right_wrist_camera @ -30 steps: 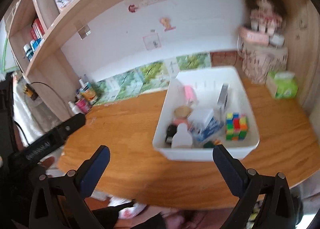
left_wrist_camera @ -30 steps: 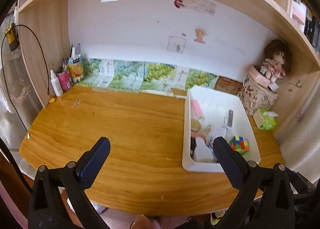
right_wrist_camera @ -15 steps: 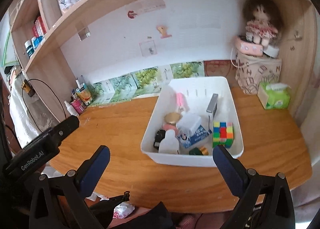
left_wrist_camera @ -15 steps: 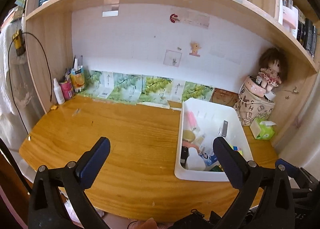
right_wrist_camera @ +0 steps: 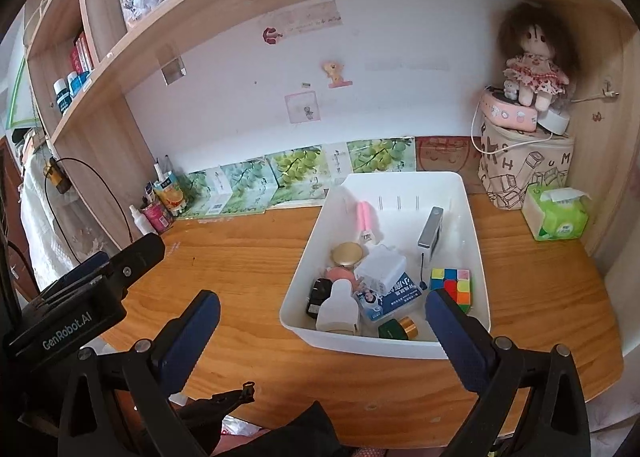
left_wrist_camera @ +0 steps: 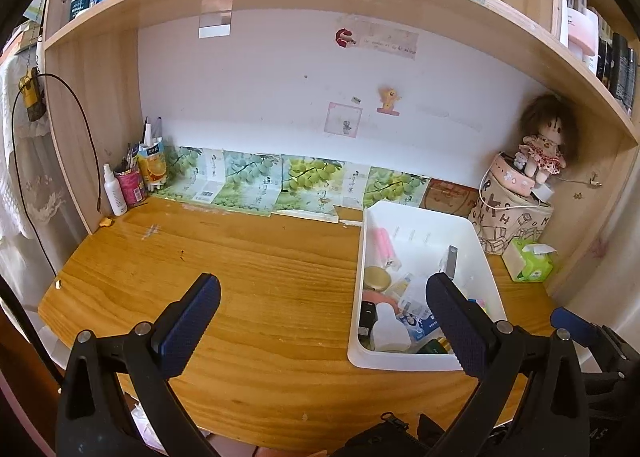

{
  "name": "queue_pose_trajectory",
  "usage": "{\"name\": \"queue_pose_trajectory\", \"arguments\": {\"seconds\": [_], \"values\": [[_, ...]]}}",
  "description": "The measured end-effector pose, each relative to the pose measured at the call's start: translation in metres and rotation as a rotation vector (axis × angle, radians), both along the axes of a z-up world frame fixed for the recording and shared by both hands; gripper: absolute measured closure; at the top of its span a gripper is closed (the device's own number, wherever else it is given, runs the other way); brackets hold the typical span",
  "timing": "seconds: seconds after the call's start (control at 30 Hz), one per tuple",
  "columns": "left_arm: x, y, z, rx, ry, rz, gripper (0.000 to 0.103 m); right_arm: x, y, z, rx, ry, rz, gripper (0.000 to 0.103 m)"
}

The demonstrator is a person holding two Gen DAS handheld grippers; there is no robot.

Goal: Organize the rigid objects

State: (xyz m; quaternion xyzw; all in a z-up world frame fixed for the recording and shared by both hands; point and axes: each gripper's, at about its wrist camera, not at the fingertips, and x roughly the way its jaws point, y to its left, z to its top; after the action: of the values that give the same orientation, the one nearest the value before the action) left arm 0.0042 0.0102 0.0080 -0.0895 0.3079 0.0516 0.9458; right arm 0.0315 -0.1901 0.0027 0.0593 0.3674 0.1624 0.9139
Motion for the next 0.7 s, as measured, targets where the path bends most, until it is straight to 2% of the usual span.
{"name": "queue_pose_trajectory", "arguments": {"seconds": [0.37,0.7], "values": [[-0.002,-0.008,-0.004,0.002,0.002,-0.027,0.001,-0.006,-0.007,-0.002,-0.011,0.012,-0.031,0.0],[-0.011,-0.009,-0.018,0.008,0.078,0.0,0.001,-0.014,-0.007,-0.017,0.004,0.097,-0.007,0.0]]}}
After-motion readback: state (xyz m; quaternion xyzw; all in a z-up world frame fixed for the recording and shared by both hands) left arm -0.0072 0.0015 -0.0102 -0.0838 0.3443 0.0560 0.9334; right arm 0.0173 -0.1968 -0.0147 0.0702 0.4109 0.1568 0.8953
